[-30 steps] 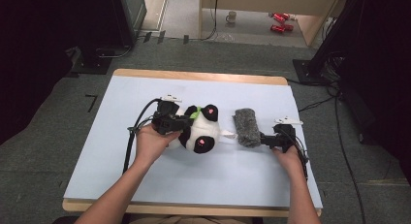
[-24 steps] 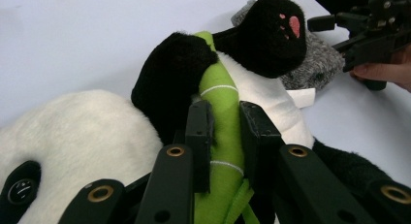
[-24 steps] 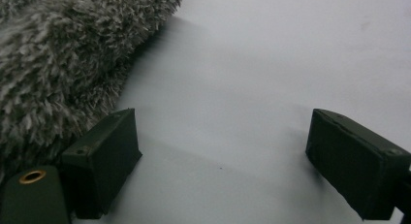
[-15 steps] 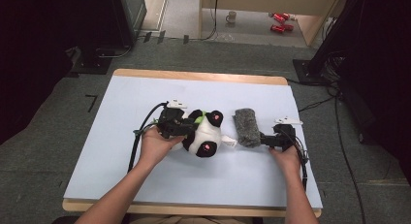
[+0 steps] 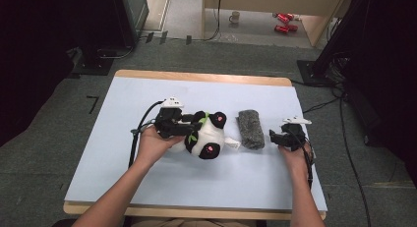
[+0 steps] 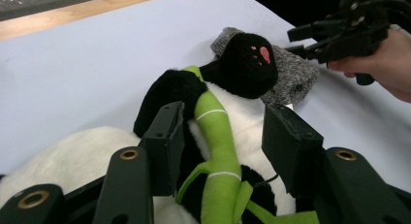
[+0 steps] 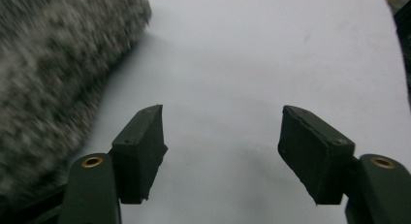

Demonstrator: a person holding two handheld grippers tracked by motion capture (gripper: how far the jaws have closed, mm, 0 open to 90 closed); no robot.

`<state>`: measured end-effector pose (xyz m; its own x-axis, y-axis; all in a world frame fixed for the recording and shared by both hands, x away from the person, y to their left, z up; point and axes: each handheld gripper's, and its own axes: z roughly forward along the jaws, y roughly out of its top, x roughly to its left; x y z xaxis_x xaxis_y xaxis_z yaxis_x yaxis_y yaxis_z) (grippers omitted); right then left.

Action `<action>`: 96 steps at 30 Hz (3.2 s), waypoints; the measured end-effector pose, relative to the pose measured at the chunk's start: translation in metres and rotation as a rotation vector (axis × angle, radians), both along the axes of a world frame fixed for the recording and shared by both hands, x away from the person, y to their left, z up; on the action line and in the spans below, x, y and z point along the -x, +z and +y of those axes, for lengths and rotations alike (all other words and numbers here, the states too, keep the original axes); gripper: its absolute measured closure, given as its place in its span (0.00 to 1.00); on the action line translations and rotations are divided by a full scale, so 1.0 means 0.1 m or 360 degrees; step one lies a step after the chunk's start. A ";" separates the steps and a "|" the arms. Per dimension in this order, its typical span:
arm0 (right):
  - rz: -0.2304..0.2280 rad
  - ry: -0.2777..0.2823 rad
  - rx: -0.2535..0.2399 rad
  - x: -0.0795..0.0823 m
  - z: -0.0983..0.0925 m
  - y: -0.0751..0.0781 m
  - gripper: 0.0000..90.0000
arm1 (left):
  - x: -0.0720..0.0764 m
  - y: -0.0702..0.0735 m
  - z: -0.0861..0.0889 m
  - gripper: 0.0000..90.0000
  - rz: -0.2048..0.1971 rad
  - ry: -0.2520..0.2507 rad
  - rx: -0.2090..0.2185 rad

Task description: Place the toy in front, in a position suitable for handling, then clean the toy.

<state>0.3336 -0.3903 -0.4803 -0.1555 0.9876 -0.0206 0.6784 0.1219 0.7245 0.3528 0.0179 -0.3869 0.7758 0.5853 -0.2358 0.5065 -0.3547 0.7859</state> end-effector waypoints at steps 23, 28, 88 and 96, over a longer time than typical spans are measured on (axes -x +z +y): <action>-0.0014 0.0153 -0.0168 -0.08 0.48 0.35 0.40 | 0.03 -0.02 0.64 0.42 -0.0086 0.0003 -0.0016; 0.0011 0.0196 -0.0169 -0.14 0.56 0.34 0.40 | 0.03 -0.05 0.78 0.41 -0.0087 0.0035 -0.0014; 0.0271 0.0288 -0.0218 -0.30 0.61 0.00 0.71 | 0.09 -0.77 0.97 0.33 0.0012 -0.0005 0.0028; 0.0320 0.0258 -0.0277 -0.32 0.59 0.03 0.84 | 0.20 -0.76 0.80 0.38 -0.0020 0.0047 0.0003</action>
<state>0.3657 -0.3313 -0.4771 -0.2951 0.9356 0.1940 0.7920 0.1259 0.5973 0.3325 0.0981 -0.4629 0.7610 0.6075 -0.2275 0.5069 -0.3380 0.7930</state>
